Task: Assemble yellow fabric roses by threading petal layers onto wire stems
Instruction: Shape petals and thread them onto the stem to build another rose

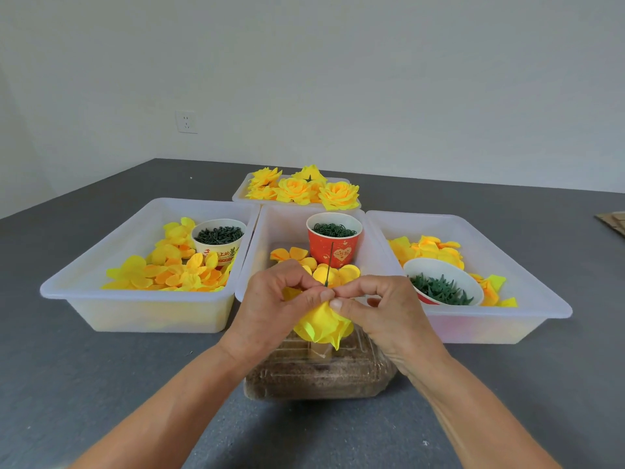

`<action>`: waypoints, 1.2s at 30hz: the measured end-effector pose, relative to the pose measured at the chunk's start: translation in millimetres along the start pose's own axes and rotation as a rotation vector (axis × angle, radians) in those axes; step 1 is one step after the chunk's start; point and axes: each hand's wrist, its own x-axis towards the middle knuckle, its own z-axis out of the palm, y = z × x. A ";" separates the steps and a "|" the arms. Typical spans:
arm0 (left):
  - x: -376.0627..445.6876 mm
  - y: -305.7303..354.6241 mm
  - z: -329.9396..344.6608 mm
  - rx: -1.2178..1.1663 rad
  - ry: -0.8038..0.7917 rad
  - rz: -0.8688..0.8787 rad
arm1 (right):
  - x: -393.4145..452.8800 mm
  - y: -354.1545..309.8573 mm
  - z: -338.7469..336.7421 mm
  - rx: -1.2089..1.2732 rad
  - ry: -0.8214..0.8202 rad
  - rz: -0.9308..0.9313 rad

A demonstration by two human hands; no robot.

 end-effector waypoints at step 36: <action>34.4 25.6 -22.5 0.010 -0.394 -0.183 | 64.0 9.6 -74.4 0.069 -0.007 0.060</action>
